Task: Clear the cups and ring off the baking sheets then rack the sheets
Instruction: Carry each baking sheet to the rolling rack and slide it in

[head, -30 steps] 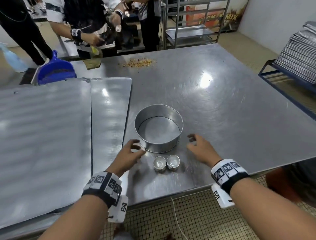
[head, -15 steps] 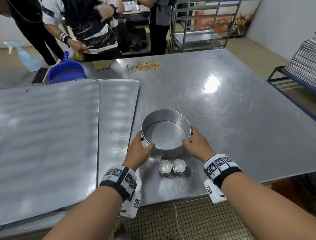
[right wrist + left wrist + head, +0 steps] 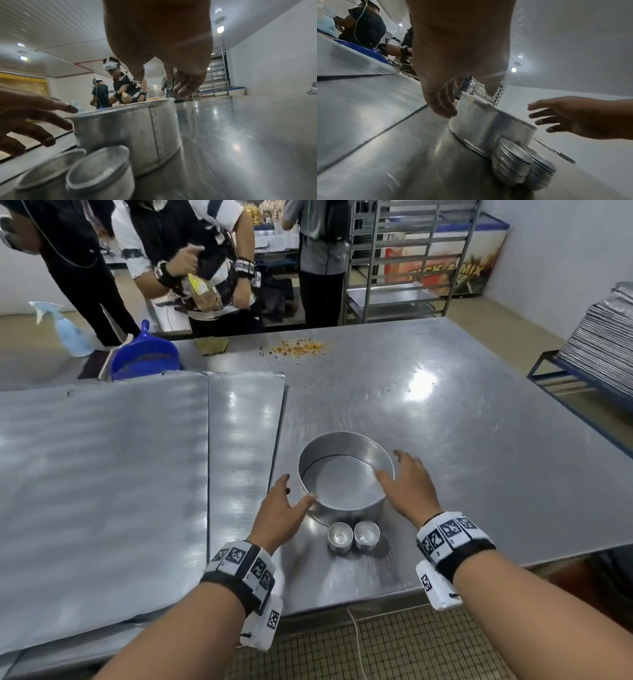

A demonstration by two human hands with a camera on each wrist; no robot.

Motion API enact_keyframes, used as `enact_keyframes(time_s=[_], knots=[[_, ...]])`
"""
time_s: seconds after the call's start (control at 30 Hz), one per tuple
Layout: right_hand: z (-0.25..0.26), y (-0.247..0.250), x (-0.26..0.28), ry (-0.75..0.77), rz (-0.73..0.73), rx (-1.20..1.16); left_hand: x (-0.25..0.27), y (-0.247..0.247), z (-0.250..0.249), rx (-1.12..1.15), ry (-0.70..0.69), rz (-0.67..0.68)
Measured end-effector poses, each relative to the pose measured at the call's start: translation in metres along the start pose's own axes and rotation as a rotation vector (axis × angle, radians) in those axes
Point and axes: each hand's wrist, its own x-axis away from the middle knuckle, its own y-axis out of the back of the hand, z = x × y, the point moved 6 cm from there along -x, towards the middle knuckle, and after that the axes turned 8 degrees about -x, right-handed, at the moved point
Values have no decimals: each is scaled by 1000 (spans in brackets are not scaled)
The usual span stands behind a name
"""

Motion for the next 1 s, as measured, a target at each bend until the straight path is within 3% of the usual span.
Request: enact_keyframes(time_s=[0.1, 0.2, 0.43, 0.53, 0.63, 0.77, 0.9, 1.0], knots=[[42, -12, 3, 98, -43, -45, 1, 30, 16, -15, 12, -33], [90, -51, 9, 157, 14, -117, 1, 73, 47, -64, 32, -73], [188, -205, 37, 173, 267, -168, 10, 210, 178, -115, 206, -178], [213, -273, 46, 87, 344, -127, 16, 273, 247, -149, 277, -222], [229, -326, 47, -12, 361, -83, 13, 332, 314, -213, 356, -245], [219, -360, 39, -180, 292, -22, 5, 388, 383, -317, 505, -245], [211, -368, 43, -228, 207, -39, -11, 403, 426, -247, 551, -179], [211, -368, 42, -253, 193, -82, -28, 404, 447, -142, 550, -205]])
